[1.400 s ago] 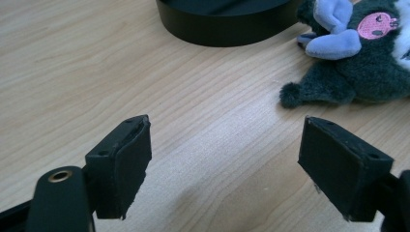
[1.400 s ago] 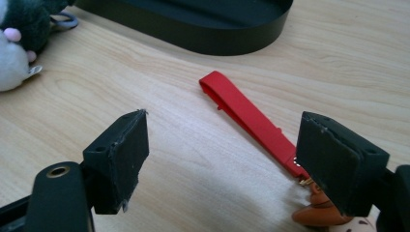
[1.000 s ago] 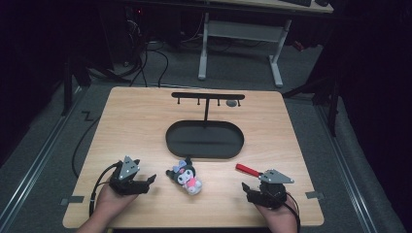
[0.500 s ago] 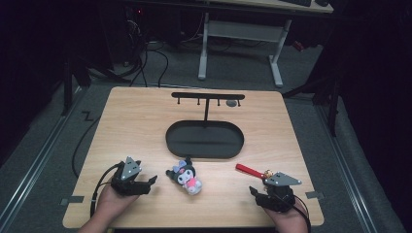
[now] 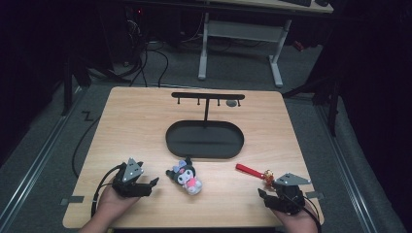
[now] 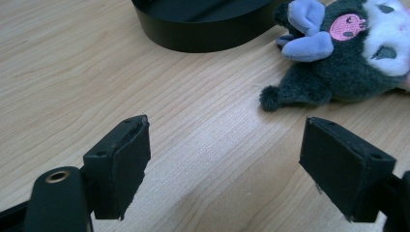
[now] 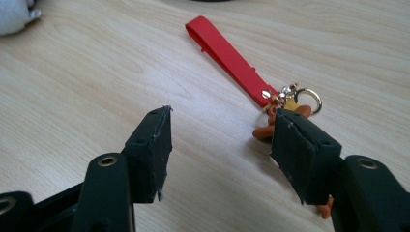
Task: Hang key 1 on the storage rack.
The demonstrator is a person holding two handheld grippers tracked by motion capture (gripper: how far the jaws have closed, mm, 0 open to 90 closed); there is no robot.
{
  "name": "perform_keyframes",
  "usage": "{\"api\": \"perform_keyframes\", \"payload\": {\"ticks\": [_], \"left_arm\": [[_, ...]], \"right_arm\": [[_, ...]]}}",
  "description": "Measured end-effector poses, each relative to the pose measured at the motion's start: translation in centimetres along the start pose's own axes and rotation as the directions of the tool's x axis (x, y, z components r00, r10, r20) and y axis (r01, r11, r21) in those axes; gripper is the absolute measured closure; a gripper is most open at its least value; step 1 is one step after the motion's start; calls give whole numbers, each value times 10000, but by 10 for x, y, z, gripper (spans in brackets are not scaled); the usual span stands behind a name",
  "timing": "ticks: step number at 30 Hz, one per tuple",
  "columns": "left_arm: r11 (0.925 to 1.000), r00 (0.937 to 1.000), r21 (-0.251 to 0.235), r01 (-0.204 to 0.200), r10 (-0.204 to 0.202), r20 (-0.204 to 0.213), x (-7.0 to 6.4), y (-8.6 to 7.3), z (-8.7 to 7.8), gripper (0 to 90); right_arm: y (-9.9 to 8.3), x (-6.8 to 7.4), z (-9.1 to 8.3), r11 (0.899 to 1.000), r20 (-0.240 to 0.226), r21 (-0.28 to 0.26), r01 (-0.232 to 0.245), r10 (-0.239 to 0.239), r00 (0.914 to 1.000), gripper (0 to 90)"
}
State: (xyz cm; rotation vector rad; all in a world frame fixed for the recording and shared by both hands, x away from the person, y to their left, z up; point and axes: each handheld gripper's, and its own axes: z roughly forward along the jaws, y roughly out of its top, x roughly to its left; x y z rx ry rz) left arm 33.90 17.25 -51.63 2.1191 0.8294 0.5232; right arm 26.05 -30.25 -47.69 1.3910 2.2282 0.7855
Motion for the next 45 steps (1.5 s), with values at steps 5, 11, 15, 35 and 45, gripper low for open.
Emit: {"api": "perform_keyframes", "payload": {"ticks": [5,11,15,35,45], "left_arm": [[10000,9999,-12,-2,2,124,2,0,0,188],[10000,9996,-23,-76,76,261,-2,1,0,189],[9999,9996,-55,-85,87,268,-4,2,1,189],[10000,9977,47,57,-60,672,-5,1,3,189],[9999,9967,155,-9,-3,812,-6,1,2,189]], "right_arm": [[-2,-4,3,9982,374,587,-120,98,9993,391],[-1,0,4,9939,756,1104,79,-163,9970,364],[-1,1,5,9790,845,1954,575,-752,9936,355],[24,-20,21,9346,1015,3259,1429,-1849,9775,424],[29,-22,35,9071,612,3880,1635,-2023,9774,477]]}}
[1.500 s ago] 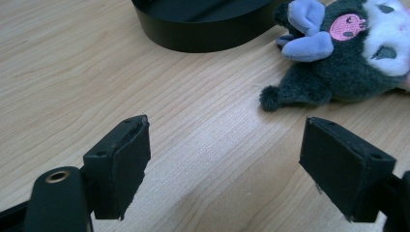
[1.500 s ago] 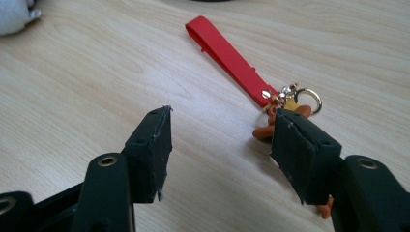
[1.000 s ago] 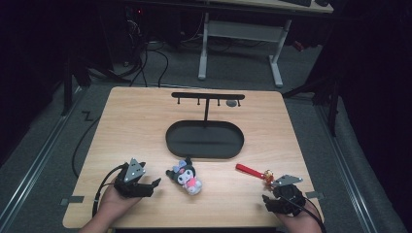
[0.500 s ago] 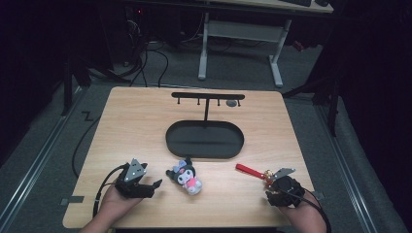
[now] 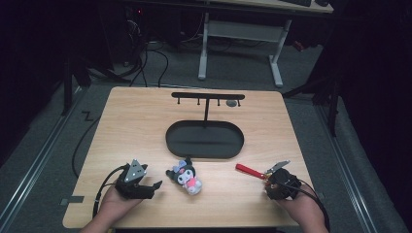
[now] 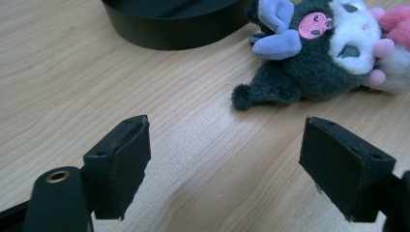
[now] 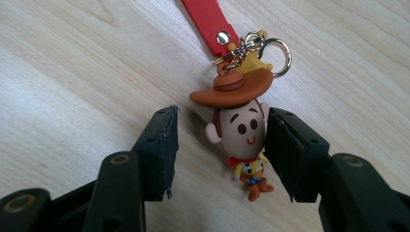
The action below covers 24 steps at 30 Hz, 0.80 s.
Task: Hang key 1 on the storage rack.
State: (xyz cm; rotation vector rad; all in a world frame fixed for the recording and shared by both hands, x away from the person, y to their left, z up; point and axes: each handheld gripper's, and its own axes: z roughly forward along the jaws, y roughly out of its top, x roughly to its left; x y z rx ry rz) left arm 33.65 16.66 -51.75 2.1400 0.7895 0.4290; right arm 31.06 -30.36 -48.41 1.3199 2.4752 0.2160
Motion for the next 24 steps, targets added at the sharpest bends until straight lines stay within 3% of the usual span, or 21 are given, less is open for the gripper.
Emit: {"api": "perform_keyframes", "payload": {"ticks": [14,20,24], "left_arm": [[9999,9999,72,-71,70,122,-1,0,1,190],[9999,9999,109,-96,95,85,-1,1,1,190],[9998,9999,-101,161,-161,-24,4,0,-5,190]], "right_arm": [[6,-5,9,9989,-200,463,46,-37,9998,567],[2,-8,9,9992,-550,220,-344,356,9979,633],[0,-11,9,9982,-811,129,-581,589,9950,650]]}}
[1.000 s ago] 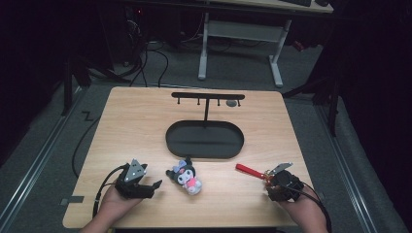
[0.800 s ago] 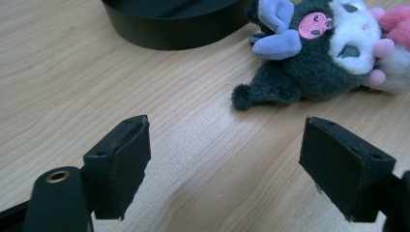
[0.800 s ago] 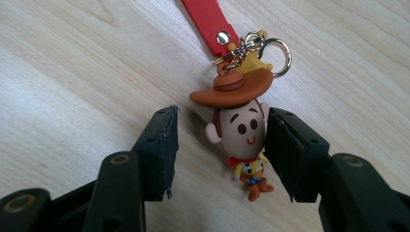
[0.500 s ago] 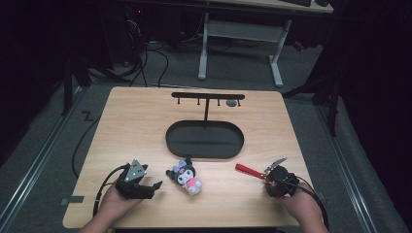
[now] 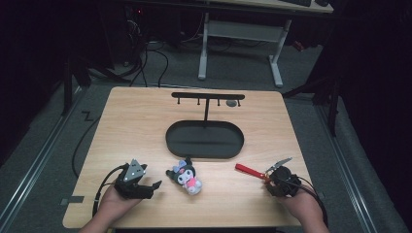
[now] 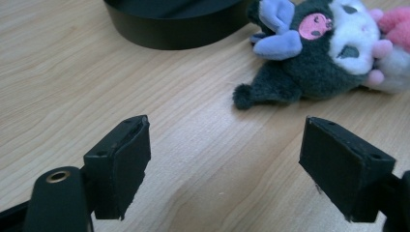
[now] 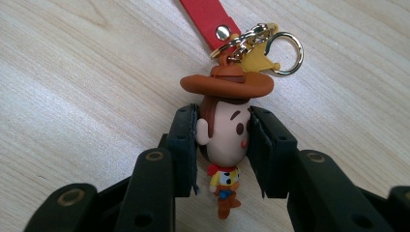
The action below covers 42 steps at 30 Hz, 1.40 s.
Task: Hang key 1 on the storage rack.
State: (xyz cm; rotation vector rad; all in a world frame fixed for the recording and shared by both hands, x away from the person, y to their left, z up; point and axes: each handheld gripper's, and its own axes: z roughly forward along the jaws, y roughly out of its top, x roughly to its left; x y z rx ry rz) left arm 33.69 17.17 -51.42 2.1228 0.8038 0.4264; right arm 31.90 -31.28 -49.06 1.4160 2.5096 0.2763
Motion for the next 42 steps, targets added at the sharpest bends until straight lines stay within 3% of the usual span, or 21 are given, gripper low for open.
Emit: {"api": "perform_keyframes", "payload": {"ticks": [3,6,10,12,17,23,26,31,34,42], "left_arm": [[9999,9999,-121,97,-98,-56,3,0,-4,191],[9986,9991,-366,369,-361,215,7,-1,-7,193],[9999,9999,-145,-68,66,-97,7,-9,-9,196],[9999,9999,-131,15,-17,-152,8,-10,-9,196],[9984,9993,-515,-246,231,-293,6,-7,-13,195],[9987,9990,-368,-362,352,-269,6,-9,-9,189],[9987,9991,-377,-333,323,-277,6,-9,-11,189],[9988,9994,-485,-119,102,-345,7,-9,-14,189],[9991,9989,-314,-274,261,-387,4,-10,-13,189],[9992,9989,-244,-329,320,-351,2,-11,-11,189]], "right_arm": [[-1,-2,0,9999,-133,-74,-147,146,9998,653],[-2,-4,1,9992,-310,-158,-368,363,9989,655],[0,-4,1,9992,-318,-17,-404,404,9987,658],[1,-4,1,9987,-338,118,-488,492,9982,659],[3,-5,1,9965,-350,292,-787,797,9962,662],[9,0,0,9961,-76,673,-564,570,9983,664],[10,3,-3,9962,-231,687,-537,554,9982,665],[11,7,-14,9972,-326,519,-531,548,9980,666],[12,6,-26,9974,-602,382,-610,632,9962,667],[18,2,-54,9973,-745,263,-683,701,9948,668]]}}
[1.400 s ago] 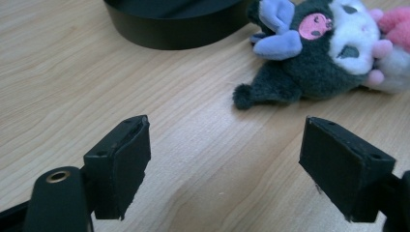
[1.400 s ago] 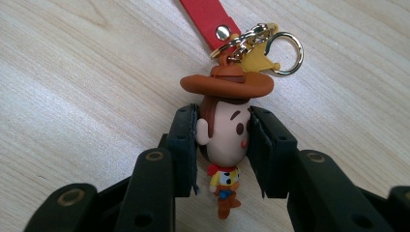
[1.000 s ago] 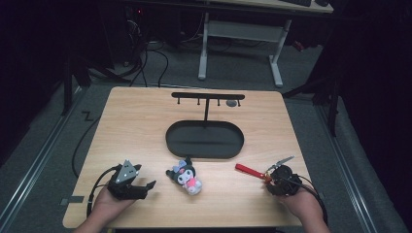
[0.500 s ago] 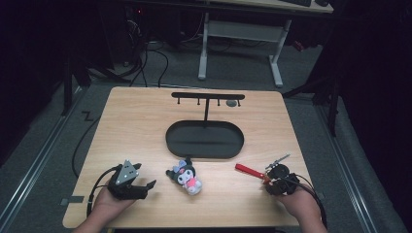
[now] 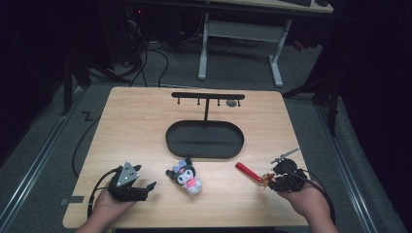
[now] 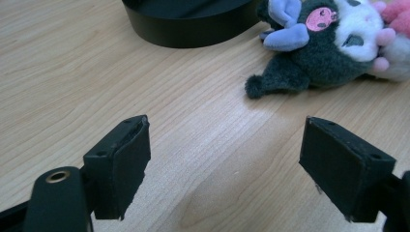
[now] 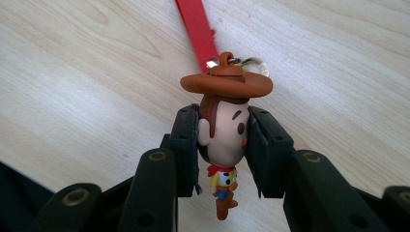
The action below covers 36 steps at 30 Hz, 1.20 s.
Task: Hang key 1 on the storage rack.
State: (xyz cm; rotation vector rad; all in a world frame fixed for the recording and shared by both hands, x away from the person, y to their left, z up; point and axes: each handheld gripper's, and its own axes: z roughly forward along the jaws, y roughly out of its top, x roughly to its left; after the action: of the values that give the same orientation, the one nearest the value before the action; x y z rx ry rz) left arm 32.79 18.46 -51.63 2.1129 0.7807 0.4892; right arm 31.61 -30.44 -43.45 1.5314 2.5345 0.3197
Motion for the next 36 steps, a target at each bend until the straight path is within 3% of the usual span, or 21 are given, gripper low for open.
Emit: {"api": "perform_keyframes", "payload": {"ticks": [10,15,18,25,36], "left_arm": [[9999,9998,-60,120,-120,134,1,1,1,189],[10000,9998,-9,-79,79,198,-1,2,3,189],[9997,9992,-122,198,-193,353,2,1,2,189],[9984,9987,-296,492,-488,151,8,-2,-2,188],[9993,9995,-286,257,-252,171,5,0,0,187]], "right_arm": [[22,5,-31,10000,-65,2,-9,9,10000,669],[32,10,-47,10000,-168,-41,19,-20,9999,669],[37,13,-53,9998,-296,195,-71,77,9995,669],[49,17,-72,9998,-60,174,5,-4,10000,669],[72,22,-93,9997,203,99,210,-212,9996,669]]}}
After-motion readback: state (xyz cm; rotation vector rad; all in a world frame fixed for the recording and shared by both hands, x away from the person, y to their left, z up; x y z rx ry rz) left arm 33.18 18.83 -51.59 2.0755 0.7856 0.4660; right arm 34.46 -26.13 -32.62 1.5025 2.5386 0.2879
